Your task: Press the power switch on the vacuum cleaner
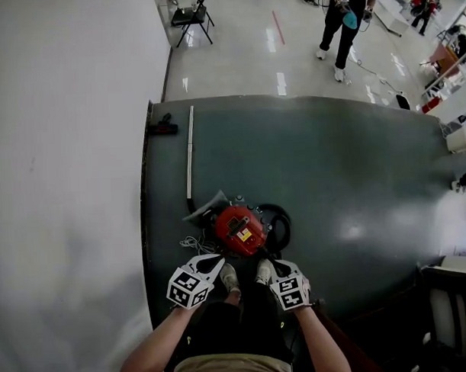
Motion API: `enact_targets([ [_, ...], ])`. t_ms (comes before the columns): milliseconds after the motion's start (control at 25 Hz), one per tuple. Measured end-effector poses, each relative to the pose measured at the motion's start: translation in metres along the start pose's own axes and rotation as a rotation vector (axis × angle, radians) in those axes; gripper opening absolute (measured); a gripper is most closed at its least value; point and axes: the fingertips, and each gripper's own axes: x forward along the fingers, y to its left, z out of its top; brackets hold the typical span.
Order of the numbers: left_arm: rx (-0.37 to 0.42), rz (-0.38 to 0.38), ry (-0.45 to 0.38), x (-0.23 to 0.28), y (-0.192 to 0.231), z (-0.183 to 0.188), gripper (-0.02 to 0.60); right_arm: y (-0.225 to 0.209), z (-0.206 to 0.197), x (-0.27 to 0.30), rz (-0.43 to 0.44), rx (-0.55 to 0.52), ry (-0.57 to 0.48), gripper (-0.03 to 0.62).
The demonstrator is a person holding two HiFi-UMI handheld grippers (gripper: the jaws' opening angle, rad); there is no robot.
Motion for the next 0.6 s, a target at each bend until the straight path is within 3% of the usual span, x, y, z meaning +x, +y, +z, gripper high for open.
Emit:
enact_targets([
  [160, -0.081, 0.013, 0.051, 0.032, 0.02, -0.044, 0.003, -0.009, -0.04, 0.078, 0.039, 0.006, 0.055, 0.009],
  [360, -0.098, 0.025, 0.13, 0.079, 0.041, -0.101, 0.003, -0.015, -0.085, 0.158, 0.045, -0.001, 0.148, 0.009],
  [480, -0.119, 0.016, 0.169, 0.099, 0.045, -0.125, 0.003, -0.006, -0.099, 0.194, 0.113, -0.024, 0.14, 0.009],
  [600, -0.145, -0.004, 0.19, 0.119, 0.047, -0.136, 0.003, -0.013, -0.114, 0.23, 0.114, -0.044, 0.159, 0.009],
])
